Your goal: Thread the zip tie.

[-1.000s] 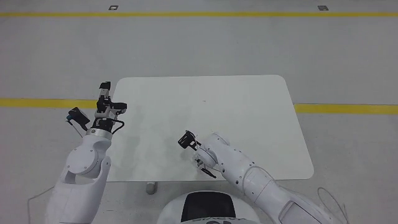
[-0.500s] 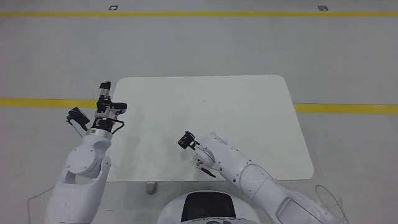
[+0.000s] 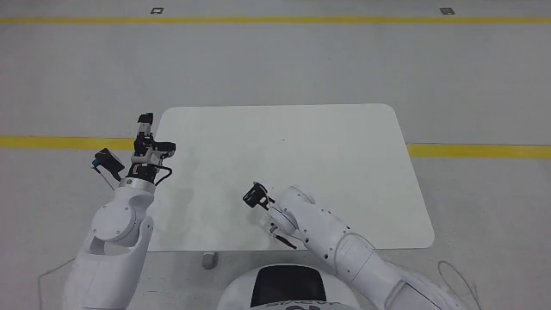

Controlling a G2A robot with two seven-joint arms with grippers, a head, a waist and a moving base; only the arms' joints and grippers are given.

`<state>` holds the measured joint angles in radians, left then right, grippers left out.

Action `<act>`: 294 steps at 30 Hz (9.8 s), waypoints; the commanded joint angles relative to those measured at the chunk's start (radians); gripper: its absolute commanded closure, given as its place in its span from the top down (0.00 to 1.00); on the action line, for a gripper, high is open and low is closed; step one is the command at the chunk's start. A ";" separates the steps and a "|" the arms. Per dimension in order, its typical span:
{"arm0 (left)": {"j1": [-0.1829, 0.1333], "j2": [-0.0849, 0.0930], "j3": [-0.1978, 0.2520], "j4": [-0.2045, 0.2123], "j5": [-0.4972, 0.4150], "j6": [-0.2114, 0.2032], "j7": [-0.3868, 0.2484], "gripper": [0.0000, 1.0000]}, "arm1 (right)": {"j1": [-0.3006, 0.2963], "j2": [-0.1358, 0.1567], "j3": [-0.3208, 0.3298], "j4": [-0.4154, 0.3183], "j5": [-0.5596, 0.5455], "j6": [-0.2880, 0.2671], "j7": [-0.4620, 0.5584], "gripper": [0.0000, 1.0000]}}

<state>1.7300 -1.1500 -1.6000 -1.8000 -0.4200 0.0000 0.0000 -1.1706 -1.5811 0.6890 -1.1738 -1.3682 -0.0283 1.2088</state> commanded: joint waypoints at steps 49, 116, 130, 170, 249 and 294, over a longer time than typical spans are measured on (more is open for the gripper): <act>0.000 0.000 0.000 0.000 0.000 0.000 0.000 1.00 | -0.035 0.037 0.075 -0.022 0.077 -0.021 -0.021 0.04; 0.000 0.000 0.000 0.000 0.000 0.000 0.000 1.00 | 0.021 0.016 -0.009 0.054 0.075 -0.082 -0.050 0.18; 0.000 0.000 0.000 0.000 0.000 0.000 0.000 1.00 | 0.009 0.027 -0.003 0.029 0.035 -0.077 -0.060 0.18; 0.000 0.000 0.000 0.000 0.000 0.000 0.000 1.00 | -0.053 0.046 0.016 -0.113 -0.028 -0.060 -0.007 0.00; 0.000 0.000 0.000 0.000 0.000 0.000 0.000 1.00 | -0.009 0.032 -0.016 -0.001 0.015 -0.047 -0.016 0.11; 0.000 0.000 0.000 0.000 0.000 0.000 0.000 1.00 | 0.011 0.013 -0.034 0.048 0.048 -0.034 -0.006 0.13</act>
<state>1.7300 -1.1500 -1.6000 -1.8000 -0.4200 0.0000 0.0000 -1.1609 -1.5677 0.6551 -1.1282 -1.3212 -0.0625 1.2030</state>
